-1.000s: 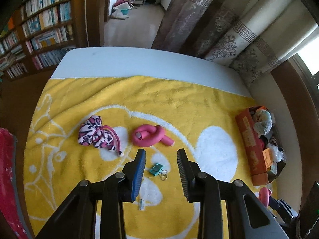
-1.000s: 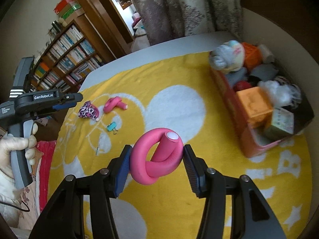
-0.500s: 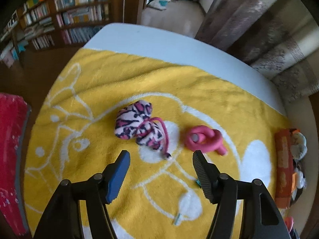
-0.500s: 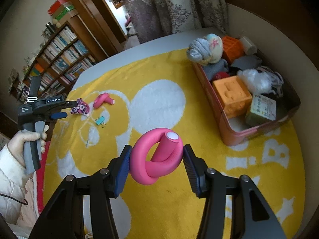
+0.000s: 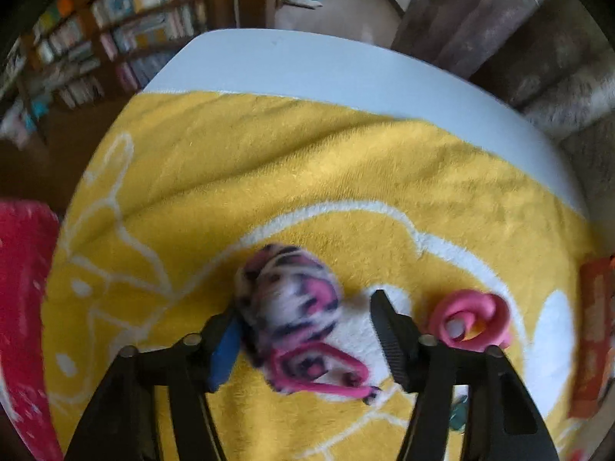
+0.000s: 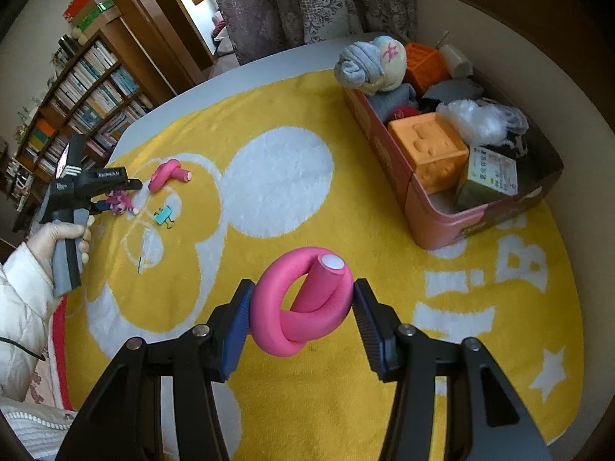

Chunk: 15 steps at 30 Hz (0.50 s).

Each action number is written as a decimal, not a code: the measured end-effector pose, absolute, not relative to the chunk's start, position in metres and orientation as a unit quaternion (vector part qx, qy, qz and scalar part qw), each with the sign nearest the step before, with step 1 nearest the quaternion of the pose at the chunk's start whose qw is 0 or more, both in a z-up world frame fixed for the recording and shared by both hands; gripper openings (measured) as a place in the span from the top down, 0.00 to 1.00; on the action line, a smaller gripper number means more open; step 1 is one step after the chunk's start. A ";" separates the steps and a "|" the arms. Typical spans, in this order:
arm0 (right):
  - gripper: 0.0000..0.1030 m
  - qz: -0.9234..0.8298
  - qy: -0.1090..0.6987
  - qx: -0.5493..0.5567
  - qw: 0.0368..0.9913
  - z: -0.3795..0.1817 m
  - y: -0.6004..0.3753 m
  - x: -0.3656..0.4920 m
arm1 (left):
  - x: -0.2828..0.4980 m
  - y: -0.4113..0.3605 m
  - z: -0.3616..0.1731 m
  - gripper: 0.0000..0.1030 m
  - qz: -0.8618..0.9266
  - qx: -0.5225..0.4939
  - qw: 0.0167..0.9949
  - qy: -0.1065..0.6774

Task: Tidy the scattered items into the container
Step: 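Grasp the pink-black leopard plush with the left tool while the right tool holds the curler, then carry the leopard plush and pink curler to the tray and release both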

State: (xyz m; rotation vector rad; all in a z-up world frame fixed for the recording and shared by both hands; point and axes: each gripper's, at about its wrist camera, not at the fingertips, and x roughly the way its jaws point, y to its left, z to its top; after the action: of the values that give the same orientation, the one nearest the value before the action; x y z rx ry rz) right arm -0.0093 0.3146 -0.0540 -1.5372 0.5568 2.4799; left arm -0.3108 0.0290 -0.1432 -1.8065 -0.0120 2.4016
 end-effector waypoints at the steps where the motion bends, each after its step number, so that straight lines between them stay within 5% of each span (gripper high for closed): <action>1: 0.46 0.834 0.184 -0.514 0.084 -0.052 0.315 -0.011 | -0.310 0.028 -0.142 0.52 0.798 -0.599 0.069 -0.001; 2: 0.46 0.835 0.182 -0.513 0.083 -0.051 0.315 -0.012 | -0.309 0.026 -0.140 0.61 0.797 -0.600 0.070 -0.006; 15: 0.46 0.849 0.192 -0.487 0.063 -0.036 0.340 -0.017 | -0.265 0.055 -0.069 0.61 0.810 -0.572 0.122 -0.043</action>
State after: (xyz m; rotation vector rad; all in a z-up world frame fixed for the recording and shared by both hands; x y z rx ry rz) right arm -0.0173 0.3403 -0.0356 -1.4726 0.5799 2.5661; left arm -0.2654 0.0547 -0.0693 -1.6691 -0.1263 2.3642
